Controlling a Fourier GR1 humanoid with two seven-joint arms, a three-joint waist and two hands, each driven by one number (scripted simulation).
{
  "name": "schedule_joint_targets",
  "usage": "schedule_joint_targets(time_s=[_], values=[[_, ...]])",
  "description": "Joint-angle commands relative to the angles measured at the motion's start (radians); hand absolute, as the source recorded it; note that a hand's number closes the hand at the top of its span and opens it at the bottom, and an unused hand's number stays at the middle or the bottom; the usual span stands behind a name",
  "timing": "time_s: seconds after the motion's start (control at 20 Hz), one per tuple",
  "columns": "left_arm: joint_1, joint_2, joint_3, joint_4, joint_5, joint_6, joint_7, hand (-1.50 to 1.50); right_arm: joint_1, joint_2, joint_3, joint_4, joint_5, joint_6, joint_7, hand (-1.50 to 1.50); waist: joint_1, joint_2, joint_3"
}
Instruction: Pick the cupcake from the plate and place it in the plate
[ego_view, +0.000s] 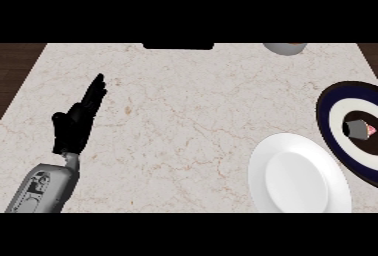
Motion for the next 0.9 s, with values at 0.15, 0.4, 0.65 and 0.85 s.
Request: schedule_joint_targets(time_s=[0.15,0.4,0.65,0.85], values=[[-0.004,-0.007,-0.003,-0.013,-0.001,-0.006,0.004,0.0,0.111,-0.073,-0.047,-0.003,-0.048,0.137,-0.049,-1.5,0.0,0.003,0.006],[0.003,-0.004,0.007,0.013,-0.004,-0.006,-0.011,0.0,0.155,-0.081,-0.047,-0.04,-0.05,0.155,-0.06,-1.5,0.0,0.006,0.008],[-0.013,-0.017,0.01,0.012,0.0,0.001,0.002,0.0,0.193,-0.076,-0.052,-0.055,-0.06,0.184,-0.053,-1.5,-0.009,0.006,0.012],[-0.015,-0.007,0.012,0.009,-0.004,-0.004,0.01,0.0,0.208,-0.072,-0.058,-0.066,-0.068,0.167,-0.03,-1.5,0.002,0.007,0.013]])
